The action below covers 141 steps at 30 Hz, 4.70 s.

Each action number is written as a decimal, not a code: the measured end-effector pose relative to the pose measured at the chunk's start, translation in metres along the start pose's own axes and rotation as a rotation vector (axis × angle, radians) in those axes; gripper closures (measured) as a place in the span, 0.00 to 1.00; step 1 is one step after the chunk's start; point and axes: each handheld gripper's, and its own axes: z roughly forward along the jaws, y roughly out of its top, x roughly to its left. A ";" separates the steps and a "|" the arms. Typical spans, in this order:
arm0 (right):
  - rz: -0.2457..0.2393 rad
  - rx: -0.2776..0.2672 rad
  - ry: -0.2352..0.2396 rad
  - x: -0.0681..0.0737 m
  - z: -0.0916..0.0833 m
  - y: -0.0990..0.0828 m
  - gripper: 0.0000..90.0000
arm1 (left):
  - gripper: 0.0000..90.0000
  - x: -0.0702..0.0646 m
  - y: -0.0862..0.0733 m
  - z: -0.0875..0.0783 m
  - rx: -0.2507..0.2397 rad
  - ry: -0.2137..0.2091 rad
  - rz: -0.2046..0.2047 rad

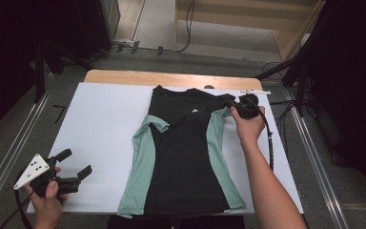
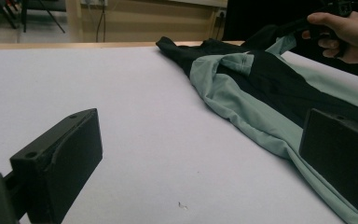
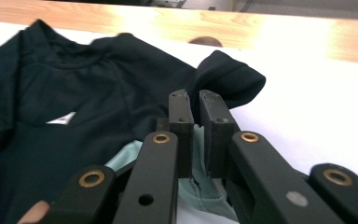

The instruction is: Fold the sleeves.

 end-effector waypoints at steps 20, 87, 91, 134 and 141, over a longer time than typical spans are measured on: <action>-0.113 -0.021 0.080 0.046 -0.002 0.013 0.92 | 0.00 0.000 0.000 0.000 -0.002 -0.003 0.001; -0.326 0.009 0.299 0.105 -0.001 0.002 0.71 | 0.00 0.000 0.000 0.000 0.002 -0.005 0.003; -0.285 -0.021 0.229 0.098 -0.007 0.004 0.45 | 0.00 0.000 0.000 0.000 0.003 -0.006 0.005; -0.192 -0.240 0.211 0.043 -0.088 -0.048 0.00 | 0.00 -0.003 0.000 0.003 0.020 -0.001 0.023; -0.168 -0.257 0.196 0.031 -0.097 -0.061 0.00 | 0.00 -0.003 0.000 0.004 0.026 0.001 0.026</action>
